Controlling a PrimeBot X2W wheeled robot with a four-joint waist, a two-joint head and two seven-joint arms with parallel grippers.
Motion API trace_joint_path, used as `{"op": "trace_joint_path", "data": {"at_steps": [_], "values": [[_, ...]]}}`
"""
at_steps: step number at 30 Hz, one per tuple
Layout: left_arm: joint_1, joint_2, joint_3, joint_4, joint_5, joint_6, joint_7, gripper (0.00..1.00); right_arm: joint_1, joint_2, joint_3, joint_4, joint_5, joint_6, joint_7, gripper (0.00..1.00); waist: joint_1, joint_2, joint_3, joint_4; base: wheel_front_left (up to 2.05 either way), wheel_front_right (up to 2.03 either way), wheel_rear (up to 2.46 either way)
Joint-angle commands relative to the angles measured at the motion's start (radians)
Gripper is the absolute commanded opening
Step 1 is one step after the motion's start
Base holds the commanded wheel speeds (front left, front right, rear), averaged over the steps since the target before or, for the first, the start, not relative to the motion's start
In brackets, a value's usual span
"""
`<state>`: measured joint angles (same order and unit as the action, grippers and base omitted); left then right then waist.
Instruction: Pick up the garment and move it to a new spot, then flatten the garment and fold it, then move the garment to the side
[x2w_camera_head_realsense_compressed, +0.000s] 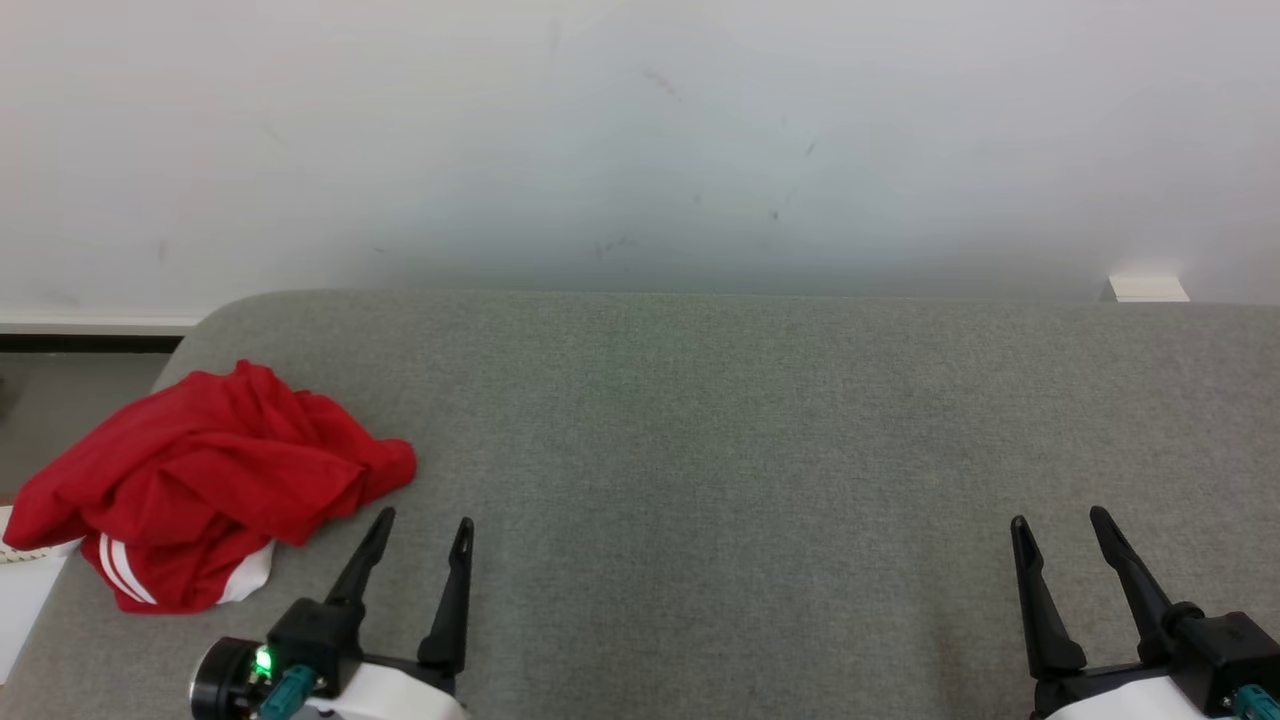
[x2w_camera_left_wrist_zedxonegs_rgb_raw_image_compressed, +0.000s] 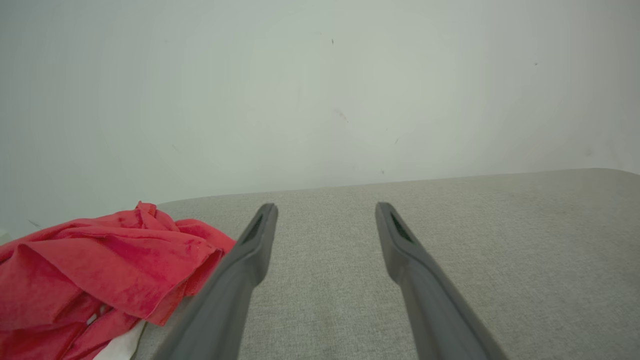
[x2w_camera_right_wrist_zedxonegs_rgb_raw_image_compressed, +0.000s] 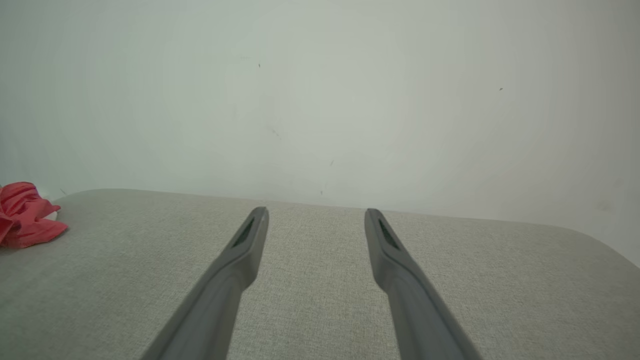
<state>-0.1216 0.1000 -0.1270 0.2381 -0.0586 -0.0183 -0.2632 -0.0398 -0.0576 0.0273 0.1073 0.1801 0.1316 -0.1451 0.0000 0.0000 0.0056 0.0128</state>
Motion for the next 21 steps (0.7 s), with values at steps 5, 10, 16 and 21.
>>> {"op": "trace_joint_path", "data": {"at_steps": [5, 10, 16, 21], "values": [[0.002, -0.005, 0.011, 0.004, 0.013, -0.004, -0.002, 1.00, 0.006, 0.003, -0.004, -0.003, 0.007, -0.002, -0.003, 1.00, 0.0000, 0.0000, 0.001, 0.003, 0.00, 0.00, 0.00], [0.001, -0.009, 0.019, 0.006, 0.009, -0.007, -0.002, 1.00, 0.009, 0.004, -0.008, -0.005, 0.016, -0.002, -0.004, 1.00, 0.0000, 0.0000, 0.001, 0.008, 0.00, 0.00, 0.00], [-0.008, -0.016, 0.029, 0.004, 0.004, -0.009, -0.002, 1.00, 0.012, 0.006, -0.009, -0.011, 0.025, -0.002, -0.001, 1.00, 0.0000, 0.0000, 0.004, 0.034, 0.00, 0.00, 0.00], [-0.022, -0.024, 0.038, 0.002, 0.001, -0.005, -0.002, 1.00, 0.010, 0.006, 0.006, -0.025, 0.030, -0.002, 0.010, 1.00, 0.0000, 0.0000, 0.014, 0.096, 0.00, 0.00, 0.00]]}}
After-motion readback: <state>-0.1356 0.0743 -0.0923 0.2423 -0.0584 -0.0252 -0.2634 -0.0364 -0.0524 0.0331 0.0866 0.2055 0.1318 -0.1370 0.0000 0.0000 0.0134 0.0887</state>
